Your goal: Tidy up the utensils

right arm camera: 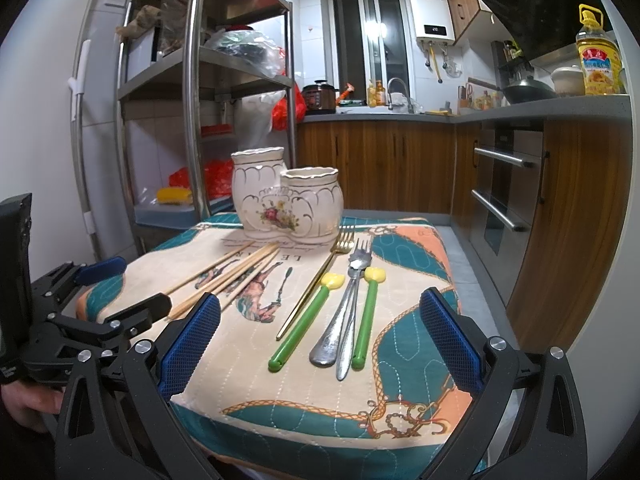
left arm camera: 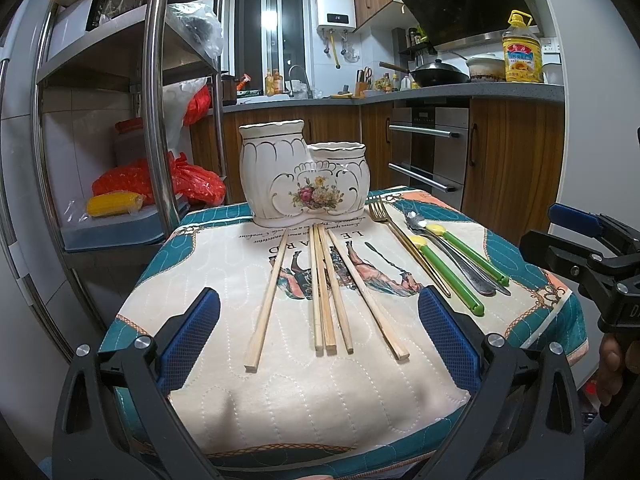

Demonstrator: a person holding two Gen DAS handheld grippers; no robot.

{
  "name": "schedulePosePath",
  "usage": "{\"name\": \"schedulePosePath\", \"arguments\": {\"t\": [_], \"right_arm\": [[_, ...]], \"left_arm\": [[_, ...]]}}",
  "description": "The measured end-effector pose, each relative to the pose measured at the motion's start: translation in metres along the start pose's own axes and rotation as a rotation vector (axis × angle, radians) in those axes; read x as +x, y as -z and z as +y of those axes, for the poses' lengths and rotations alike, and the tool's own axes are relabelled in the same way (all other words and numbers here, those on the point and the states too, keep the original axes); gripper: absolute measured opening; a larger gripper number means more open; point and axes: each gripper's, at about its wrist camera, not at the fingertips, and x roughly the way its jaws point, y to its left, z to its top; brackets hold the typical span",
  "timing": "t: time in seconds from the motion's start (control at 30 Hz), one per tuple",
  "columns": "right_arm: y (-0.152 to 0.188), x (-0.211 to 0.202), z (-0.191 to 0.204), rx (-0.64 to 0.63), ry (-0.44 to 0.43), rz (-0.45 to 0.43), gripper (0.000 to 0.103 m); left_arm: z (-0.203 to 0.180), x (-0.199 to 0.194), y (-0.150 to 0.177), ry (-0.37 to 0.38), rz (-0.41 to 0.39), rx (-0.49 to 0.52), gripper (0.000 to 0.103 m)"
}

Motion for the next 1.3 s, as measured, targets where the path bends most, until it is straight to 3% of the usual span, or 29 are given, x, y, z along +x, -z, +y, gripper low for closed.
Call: {"name": "schedulePosePath", "arguments": {"t": [0.5, 0.73, 0.8, 1.03, 1.3], "right_arm": [[0.002, 0.011, -0.003, 0.031, -0.007, 0.055, 0.099], [0.001, 0.021, -0.013, 0.032, 0.043, 0.109, 0.098], [0.000, 0.024, -0.017, 0.039, 0.046, 0.116, 0.098], [-0.006, 0.032, -0.023, 0.042, 0.053, 0.135, 0.094], [-0.011, 0.052, -0.034, 0.059, 0.073, 0.214, 0.067]], "left_arm": [[0.003, 0.011, 0.003, 0.032, 0.059, 0.011, 0.098], [0.022, 0.022, -0.004, 0.027, 0.099, -0.036, 0.096], [0.029, 0.028, -0.007, 0.033, 0.120, -0.054, 0.083], [0.051, 0.053, -0.016, 0.088, 0.207, -0.141, 0.062], [0.062, 0.092, -0.026, 0.128, 0.348, -0.145, 0.033]]}}
